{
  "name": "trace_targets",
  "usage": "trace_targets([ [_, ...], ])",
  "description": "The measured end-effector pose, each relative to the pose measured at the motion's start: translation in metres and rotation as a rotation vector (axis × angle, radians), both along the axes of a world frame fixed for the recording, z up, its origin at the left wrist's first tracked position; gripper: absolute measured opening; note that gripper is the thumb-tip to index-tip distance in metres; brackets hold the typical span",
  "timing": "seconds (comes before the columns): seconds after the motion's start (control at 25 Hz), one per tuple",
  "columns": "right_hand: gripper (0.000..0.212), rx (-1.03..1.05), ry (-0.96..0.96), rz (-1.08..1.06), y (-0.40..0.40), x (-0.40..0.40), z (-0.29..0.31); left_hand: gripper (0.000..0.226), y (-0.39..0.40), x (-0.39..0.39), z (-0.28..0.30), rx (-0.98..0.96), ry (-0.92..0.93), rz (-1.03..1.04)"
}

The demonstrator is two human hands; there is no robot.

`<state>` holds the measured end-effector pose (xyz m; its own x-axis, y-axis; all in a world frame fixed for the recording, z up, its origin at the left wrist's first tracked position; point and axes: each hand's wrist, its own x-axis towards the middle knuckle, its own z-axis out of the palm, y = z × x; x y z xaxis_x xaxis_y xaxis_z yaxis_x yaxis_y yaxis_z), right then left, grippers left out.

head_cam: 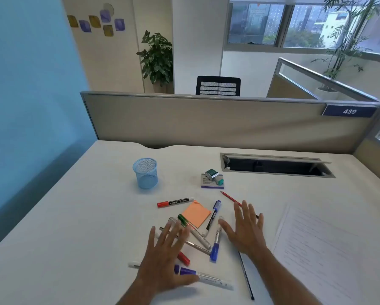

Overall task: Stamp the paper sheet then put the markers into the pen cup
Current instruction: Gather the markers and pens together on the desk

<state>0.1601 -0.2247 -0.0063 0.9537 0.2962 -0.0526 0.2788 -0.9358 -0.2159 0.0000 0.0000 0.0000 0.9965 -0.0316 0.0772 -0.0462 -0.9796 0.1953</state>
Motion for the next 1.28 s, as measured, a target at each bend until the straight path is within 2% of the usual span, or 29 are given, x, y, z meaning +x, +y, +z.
trace_targets([
  [0.16, 0.101, -0.001, 0.12, -0.054, -0.008, 0.021, 0.001, 0.12, -0.002, 0.002, -0.004, 0.105, 0.041, -0.11],
  [0.4, 0.102, 0.097, 0.117, 0.14, 0.012, 0.017, -0.005, 0.108, 0.011, 0.015, -0.006, 0.037, 0.099, -0.007],
  [0.52, 0.101, 0.12, 0.088, 0.218, 0.025, 0.003, -0.013, 0.109, 0.02, 0.024, -0.006, 0.042, 0.098, 0.049],
  [0.76, 0.126, 0.031, 0.035, 0.409, 0.025, -0.02, -0.027, 0.12, 0.038, 0.045, -0.009, 0.102, 0.107, 0.09],
  [0.88, 0.131, -0.007, 0.004, 0.483, 0.027, -0.023, -0.023, 0.126, 0.043, 0.059, -0.01, 0.109, 0.112, 0.056],
  [1.04, 0.125, -0.008, 0.031, 0.528, 0.036, -0.021, -0.018, 0.137, 0.054, 0.077, -0.012, 0.078, 0.126, 0.036],
  [1.28, 0.114, 0.048, 0.117, 0.512, 0.043, -0.015, -0.013, 0.133, 0.065, 0.101, -0.012, -0.015, 0.175, 0.114],
])
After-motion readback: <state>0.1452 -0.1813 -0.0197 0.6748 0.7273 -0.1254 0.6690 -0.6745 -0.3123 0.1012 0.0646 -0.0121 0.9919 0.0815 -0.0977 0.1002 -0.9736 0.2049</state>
